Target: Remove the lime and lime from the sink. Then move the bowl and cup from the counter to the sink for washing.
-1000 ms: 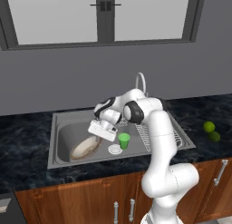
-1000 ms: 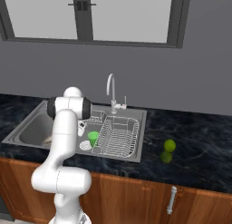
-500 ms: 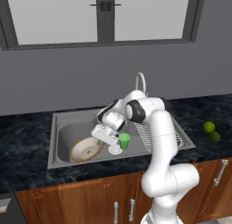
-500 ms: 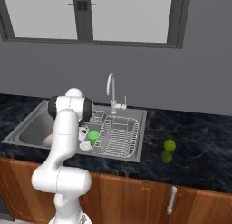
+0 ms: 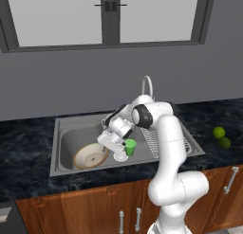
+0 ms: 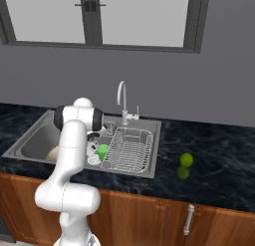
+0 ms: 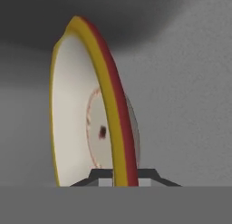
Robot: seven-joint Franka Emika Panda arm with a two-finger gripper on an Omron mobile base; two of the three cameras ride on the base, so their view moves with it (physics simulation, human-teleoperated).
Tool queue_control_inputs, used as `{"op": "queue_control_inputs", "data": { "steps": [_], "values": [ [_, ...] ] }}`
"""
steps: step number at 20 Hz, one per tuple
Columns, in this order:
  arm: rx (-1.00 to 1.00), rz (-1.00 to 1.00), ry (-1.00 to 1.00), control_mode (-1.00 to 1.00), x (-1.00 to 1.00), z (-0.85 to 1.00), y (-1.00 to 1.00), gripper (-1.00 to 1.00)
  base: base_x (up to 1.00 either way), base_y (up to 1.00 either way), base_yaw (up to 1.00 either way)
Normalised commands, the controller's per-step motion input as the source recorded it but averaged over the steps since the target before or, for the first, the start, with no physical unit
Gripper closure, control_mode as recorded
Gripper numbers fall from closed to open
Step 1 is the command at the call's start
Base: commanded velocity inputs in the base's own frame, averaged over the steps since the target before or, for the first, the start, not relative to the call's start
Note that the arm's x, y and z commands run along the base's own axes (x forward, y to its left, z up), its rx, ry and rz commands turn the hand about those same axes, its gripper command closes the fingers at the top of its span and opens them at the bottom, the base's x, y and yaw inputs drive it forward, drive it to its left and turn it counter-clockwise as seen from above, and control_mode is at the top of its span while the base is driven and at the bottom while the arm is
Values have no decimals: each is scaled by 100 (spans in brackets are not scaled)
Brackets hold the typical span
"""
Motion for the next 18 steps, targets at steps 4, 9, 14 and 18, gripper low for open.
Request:
{"op": "queue_control_inputs", "data": {
  "steps": [4,9,14,18],
  "values": [
    [8,0,0,-100,2,-8,-4,100,0,0,0],
    [6,0,-1,-100,0,-8,0,-100,0,0,0],
    [3,0,-1,-100,0,-10,0,-100,0,0,0],
    [2,0,-2,-100,0,-7,-3,-100,0,0,0]
  ]
}}
